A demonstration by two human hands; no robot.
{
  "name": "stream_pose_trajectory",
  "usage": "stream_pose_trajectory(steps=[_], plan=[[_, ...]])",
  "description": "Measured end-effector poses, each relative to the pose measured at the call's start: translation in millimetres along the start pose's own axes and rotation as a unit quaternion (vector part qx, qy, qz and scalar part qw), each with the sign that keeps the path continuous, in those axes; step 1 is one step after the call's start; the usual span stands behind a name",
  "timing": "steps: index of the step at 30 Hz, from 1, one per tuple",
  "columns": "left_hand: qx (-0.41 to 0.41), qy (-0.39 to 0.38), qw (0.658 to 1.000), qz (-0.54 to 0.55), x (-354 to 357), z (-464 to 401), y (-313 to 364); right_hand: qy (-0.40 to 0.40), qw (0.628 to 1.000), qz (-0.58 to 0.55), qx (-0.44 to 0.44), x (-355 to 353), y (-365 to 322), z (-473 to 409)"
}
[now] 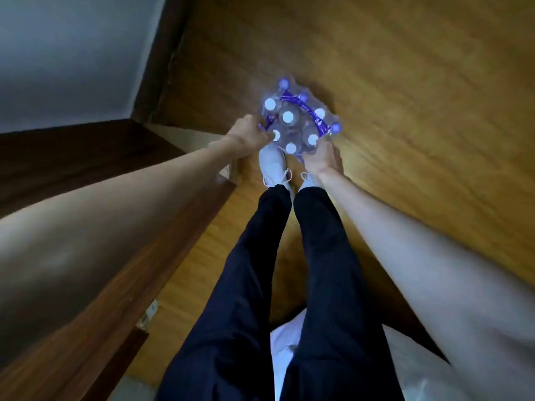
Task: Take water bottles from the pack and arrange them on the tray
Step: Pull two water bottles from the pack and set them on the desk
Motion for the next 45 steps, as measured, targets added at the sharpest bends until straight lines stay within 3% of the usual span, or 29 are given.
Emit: stream_pose_trajectory(steps=[6, 11, 17, 23, 30, 36, 40, 45], plan=[[0.028, 0.006, 0.997, -0.073, 67, -103, 31, -0.008, 0.999, 0.029, 0.014, 47, 52, -75], [0.033, 0.061, 0.994, -0.09, 91, -162, 39, 0.03, 0.997, 0.073, -0.023, 66, 72, -113], [0.088, 0.16, 0.978, -0.102, 90, -174, 56, 0.102, 0.984, 0.139, -0.052, 61, 70, -136], [0.097, 0.144, 0.984, -0.049, 83, -159, 57, 0.106, 0.989, 0.095, -0.048, 50, 70, -135], [0.076, 0.129, 0.988, -0.021, 58, -76, 47, 0.105, 0.994, 0.03, -0.02, 20, 32, -75], [0.034, 0.107, 0.994, 0.0, 22, 50, 34, 0.073, 0.997, 0.016, -0.012, -31, -24, 28], [0.011, 0.102, 0.994, 0.045, -21, 163, 20, 0.05, 0.995, 0.055, -0.07, -85, -82, 127], [0.039, 0.138, 0.979, 0.145, -75, 321, 5, 0.06, 0.979, 0.113, -0.156, -153, -154, 248]])
Point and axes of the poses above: each hand's wrist, its own z-axis away from the middle knuckle, its own x-axis out of the palm, y = z × x, the point moved 9 cm from there along -z, towards the middle knuckle, and after that the axes turned 14 degrees about -x, right-handed, at the moved point
